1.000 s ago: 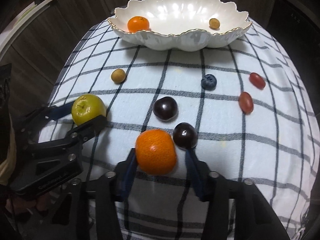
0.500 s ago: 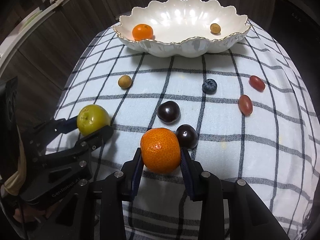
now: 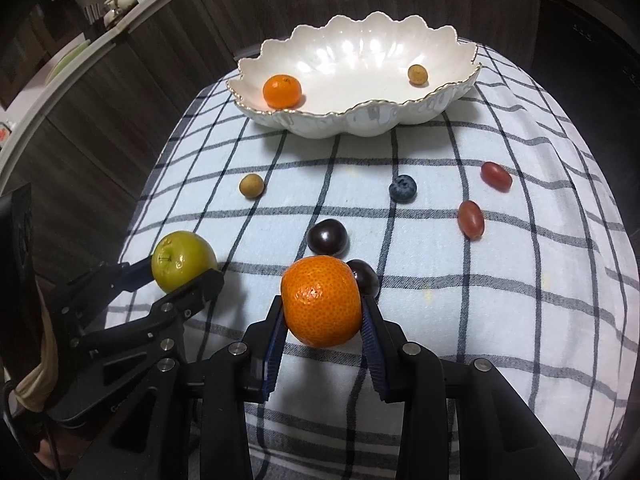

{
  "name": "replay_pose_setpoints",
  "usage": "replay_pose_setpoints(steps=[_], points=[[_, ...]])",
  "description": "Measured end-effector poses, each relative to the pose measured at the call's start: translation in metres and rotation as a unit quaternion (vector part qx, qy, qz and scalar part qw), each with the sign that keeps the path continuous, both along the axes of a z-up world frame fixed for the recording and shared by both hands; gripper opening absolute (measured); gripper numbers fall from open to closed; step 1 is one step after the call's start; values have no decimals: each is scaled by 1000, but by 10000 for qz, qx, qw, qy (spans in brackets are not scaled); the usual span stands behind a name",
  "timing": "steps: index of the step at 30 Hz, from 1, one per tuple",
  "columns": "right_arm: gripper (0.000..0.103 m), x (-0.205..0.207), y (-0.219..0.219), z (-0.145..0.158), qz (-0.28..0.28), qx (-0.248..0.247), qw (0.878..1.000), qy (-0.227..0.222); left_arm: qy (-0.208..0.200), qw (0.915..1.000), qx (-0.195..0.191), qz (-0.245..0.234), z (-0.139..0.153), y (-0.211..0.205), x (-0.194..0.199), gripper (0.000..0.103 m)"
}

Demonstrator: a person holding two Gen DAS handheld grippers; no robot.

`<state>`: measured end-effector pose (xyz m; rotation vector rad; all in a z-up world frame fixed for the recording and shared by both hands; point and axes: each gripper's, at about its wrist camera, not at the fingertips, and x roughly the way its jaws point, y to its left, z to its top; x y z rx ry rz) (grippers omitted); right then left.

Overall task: Organize fruits
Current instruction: 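Close the left tool on the green apple while the right tool grasps the mandarin, then carry the green apple and mandarin with both tools over the white bowl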

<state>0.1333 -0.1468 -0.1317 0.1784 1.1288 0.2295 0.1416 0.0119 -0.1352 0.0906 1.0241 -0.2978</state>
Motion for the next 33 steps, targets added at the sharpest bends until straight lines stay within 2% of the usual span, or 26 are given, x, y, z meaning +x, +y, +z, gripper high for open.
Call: replay_pose_setpoints(steps=[17,33], points=[[37,2,-23,19,-89,170,9990,-415,-80,9998,111,165,23,-24,2,48],[37,12,-47,36,-261,223,9970,-699,-137,9993,-19,341,43,-41,13,48]])
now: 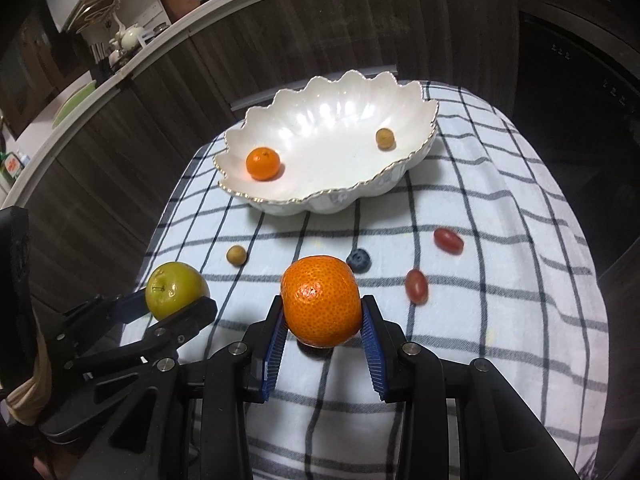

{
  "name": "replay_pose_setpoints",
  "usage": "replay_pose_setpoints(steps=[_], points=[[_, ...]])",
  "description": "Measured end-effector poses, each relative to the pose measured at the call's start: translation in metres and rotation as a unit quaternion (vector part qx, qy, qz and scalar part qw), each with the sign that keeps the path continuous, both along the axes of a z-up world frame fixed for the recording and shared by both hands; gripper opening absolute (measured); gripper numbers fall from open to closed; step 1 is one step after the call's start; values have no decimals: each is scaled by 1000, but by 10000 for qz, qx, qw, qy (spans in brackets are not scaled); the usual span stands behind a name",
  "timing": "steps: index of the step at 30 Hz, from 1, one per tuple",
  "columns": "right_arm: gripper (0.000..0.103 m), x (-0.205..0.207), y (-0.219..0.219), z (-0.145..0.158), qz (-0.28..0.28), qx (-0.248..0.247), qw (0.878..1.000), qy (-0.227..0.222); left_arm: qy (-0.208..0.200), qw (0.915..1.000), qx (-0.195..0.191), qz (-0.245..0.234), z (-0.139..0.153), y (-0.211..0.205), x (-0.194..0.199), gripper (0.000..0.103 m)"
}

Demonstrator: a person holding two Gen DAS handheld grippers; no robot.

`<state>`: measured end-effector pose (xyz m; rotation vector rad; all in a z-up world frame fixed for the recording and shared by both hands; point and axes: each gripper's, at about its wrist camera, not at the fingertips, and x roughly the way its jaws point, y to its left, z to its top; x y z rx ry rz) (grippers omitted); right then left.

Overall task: Organize fruits
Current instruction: 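Carry the green apple and mandarin with both tools over the white bowl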

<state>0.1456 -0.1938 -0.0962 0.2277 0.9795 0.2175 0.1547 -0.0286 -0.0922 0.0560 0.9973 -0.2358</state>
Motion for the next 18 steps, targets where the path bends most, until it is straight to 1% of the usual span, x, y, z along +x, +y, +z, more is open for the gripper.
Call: replay_pose_setpoints(steps=[18], points=[[37,28,-23,24,-139,-158,9990,-404,-187,9998,-26,63,23,-19,30,48]])
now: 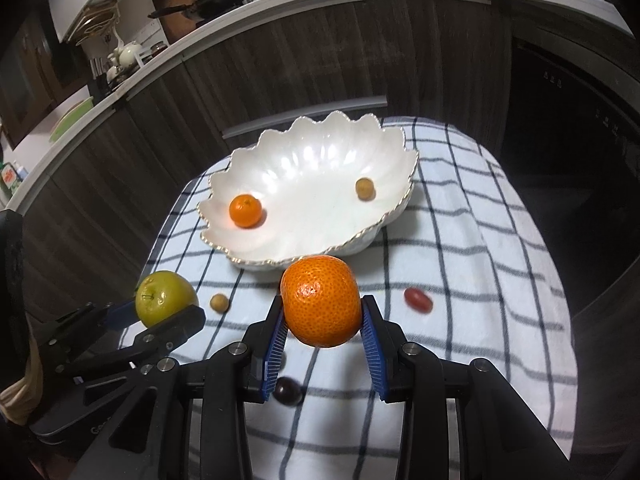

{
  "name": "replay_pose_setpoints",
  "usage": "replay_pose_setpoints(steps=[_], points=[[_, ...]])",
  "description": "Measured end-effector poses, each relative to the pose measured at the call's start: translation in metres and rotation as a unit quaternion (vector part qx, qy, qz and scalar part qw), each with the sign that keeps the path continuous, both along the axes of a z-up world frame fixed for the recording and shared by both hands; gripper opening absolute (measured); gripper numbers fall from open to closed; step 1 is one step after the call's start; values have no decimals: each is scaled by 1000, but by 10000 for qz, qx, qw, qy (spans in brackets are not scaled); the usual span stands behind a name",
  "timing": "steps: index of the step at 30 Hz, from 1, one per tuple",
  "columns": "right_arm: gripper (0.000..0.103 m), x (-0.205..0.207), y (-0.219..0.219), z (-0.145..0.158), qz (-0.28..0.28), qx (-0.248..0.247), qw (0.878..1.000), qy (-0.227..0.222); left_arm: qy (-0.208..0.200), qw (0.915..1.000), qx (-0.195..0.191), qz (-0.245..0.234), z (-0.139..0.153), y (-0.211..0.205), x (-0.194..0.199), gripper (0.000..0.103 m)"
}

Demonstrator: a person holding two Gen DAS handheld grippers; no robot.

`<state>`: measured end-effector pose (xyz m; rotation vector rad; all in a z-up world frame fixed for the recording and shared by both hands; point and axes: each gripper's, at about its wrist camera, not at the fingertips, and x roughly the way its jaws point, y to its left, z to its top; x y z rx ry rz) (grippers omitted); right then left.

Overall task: Organize fruits
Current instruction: 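Carry the green apple and mandarin with both tools over the white bowl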

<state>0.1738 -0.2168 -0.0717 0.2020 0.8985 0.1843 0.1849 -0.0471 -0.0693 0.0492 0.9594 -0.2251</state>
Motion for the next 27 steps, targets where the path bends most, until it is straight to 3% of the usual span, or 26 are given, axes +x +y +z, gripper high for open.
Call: replay_pose_setpoints(steps=[27], points=[[37,53,-14,25,-41,-209,9993,-292,-50,9999,-21,154,14,-8,54,48]])
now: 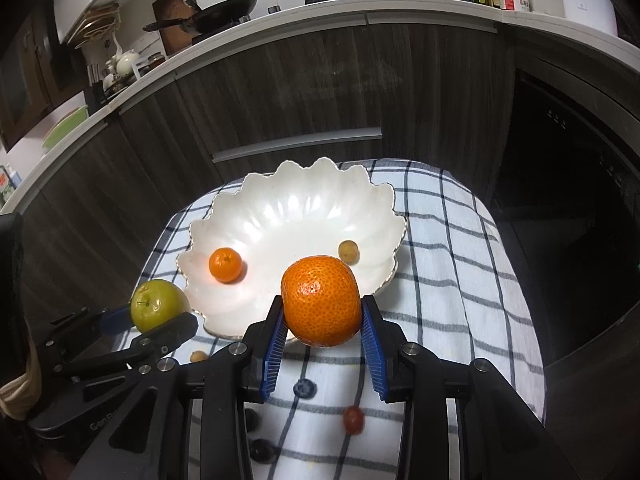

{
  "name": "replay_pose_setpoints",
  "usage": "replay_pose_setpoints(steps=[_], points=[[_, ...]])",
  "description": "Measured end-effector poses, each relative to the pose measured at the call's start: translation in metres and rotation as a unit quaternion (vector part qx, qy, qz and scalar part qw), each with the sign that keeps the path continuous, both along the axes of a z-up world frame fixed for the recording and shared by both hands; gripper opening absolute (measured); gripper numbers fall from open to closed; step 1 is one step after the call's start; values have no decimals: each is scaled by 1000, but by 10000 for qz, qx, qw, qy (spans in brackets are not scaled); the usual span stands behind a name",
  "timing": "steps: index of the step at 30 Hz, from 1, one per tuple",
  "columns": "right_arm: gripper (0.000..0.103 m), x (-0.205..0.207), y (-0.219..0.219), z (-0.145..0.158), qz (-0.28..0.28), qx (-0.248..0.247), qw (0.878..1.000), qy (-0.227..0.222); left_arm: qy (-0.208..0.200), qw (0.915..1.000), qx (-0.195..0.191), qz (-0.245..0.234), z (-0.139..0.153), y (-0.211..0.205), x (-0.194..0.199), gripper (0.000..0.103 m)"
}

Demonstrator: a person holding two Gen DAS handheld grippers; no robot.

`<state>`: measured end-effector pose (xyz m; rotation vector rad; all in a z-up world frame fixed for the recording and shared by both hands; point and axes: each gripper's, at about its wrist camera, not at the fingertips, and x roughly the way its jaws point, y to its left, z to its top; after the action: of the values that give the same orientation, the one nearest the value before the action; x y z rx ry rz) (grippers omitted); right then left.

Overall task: Organize fruits
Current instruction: 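Carry the green apple and mandarin with both tools over the white bowl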

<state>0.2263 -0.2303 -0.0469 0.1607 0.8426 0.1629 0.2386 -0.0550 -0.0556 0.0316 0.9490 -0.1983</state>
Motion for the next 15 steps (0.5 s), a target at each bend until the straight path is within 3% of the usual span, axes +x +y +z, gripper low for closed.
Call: replay_pose_setpoints(steps=[15], points=[[37,36,0,-9,-35,-128,9999,43,62,9999,59,97,-13,1,35,48]])
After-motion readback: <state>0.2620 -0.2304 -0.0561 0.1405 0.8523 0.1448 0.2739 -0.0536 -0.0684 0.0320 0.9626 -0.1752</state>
